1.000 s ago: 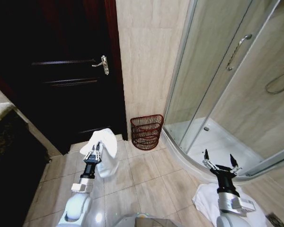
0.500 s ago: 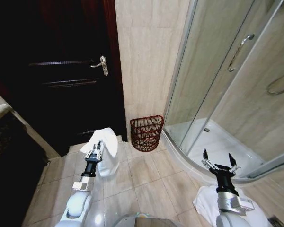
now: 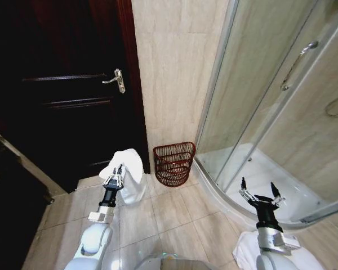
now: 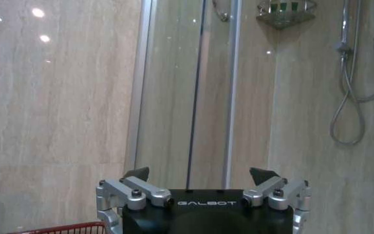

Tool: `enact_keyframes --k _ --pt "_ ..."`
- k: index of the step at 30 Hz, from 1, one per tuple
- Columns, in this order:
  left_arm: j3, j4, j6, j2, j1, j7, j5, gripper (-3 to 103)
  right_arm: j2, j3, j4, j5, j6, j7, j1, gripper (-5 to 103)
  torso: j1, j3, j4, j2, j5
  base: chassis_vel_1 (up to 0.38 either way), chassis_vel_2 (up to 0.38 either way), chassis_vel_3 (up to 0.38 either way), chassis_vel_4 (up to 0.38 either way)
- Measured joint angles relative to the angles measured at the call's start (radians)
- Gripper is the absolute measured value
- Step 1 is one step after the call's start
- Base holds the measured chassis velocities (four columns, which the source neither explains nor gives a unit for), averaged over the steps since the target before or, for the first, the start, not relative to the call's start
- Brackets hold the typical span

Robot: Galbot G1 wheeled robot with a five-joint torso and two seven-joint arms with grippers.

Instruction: Discard the used towel into the hamper.

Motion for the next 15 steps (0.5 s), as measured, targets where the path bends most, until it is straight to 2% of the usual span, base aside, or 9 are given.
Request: enact_keyframes --k 9,13,15 --pt "0.013 -0.003 0.015 0.012 -0.010 0.007 -0.004 6 0.000 -0.003 -0.009 -0.004 -0.002 0.003 0.006 100 0.001 0.001 0.0001 0.001 0.0000 -0.086 0.089 0.087 -0.087" --pt "0.050 -0.027 0.054 0.027 -0.037 0.033 -0.005 6 0.000 -0.014 -0.012 -0.019 -0.008 0.003 0.004 100 0.001 0.001 0.0001 0.001 0.0001 -0.035 0.023 0.027 -0.024" --pt "0.096 -0.045 0.111 0.036 -0.094 0.052 -0.004 6 0.000 -0.017 -0.018 -0.027 -0.013 0.003 0.012 100 0.001 0.001 0.0001 0.001 0.0000 0.000 0.000 0.000 0.000"
